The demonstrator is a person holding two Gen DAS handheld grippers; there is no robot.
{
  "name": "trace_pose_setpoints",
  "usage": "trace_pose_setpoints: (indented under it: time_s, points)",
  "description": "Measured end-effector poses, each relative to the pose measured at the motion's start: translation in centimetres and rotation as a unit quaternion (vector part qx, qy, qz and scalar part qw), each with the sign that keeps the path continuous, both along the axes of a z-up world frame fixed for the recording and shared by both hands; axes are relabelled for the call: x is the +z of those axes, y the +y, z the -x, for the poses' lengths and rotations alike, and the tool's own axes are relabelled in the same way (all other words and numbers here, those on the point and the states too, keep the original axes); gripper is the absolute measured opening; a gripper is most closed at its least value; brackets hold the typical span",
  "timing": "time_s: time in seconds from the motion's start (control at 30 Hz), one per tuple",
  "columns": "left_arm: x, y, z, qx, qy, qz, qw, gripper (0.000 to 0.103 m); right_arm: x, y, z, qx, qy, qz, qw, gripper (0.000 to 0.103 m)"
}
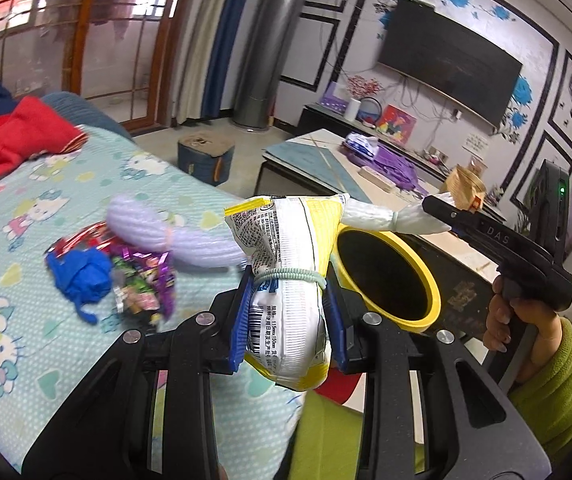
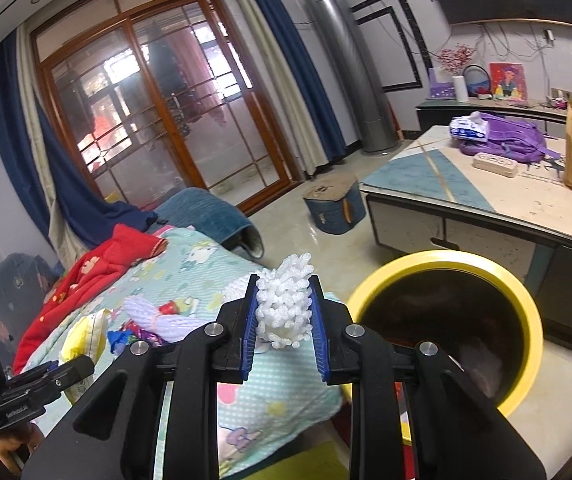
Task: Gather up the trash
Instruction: 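Carry both items over the yellow bin and open both tools to drop them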
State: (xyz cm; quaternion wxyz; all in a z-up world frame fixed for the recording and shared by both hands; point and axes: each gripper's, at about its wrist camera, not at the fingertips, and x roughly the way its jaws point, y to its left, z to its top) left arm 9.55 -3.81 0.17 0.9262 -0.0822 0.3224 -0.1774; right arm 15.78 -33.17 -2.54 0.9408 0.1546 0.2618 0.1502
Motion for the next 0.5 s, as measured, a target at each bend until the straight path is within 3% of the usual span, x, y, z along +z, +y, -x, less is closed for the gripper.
trace_pose_setpoints:
  time_s: [0.5]
  points:
    - [-0.1, -7.0, -1.6, -0.077, -0.007, -0.03, 0.9966, 0.025, -1.4, -6.3, 1.2, -0.088, 0.002, 0.001, 0.996, 0.023]
